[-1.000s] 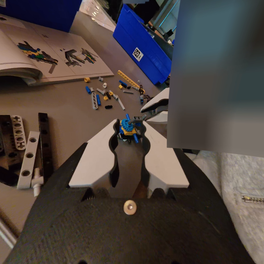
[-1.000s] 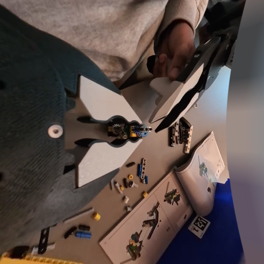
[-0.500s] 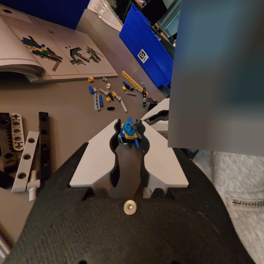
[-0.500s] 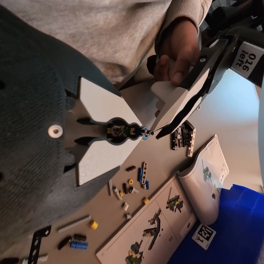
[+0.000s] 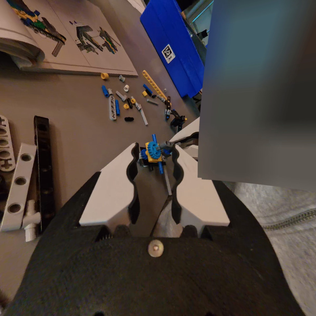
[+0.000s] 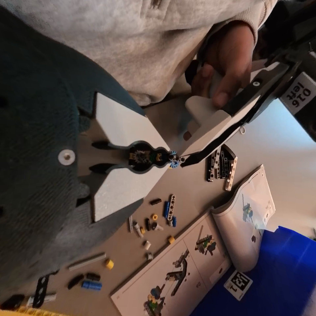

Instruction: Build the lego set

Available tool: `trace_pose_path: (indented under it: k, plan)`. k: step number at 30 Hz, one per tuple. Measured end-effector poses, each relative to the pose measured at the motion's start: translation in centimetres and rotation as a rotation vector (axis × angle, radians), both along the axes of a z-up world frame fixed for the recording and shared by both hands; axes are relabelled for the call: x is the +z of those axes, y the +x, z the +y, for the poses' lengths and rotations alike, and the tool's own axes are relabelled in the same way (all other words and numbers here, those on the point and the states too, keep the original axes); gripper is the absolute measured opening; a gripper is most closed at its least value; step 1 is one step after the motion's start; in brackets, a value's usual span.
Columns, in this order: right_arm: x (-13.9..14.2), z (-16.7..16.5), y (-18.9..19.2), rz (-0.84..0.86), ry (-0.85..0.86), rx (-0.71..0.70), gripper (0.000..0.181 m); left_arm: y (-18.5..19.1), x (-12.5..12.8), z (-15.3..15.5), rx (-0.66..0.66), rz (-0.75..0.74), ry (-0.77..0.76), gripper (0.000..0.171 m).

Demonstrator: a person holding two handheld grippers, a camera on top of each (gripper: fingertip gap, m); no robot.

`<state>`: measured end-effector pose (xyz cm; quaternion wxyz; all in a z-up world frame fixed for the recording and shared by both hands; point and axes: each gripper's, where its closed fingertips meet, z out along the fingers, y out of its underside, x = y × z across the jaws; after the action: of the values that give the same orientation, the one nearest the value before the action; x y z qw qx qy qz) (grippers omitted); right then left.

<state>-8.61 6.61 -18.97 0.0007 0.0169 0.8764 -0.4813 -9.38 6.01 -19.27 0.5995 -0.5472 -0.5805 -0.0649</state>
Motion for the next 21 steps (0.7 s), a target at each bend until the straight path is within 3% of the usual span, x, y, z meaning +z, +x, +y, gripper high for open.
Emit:
trace_pose_path:
  k: [21]
  plan:
    - [-0.46,-0.2,0.09,0.037,0.096,0.085,0.005,-0.25,-0.04,0.1,-0.079,-0.108,0.147,0.022]
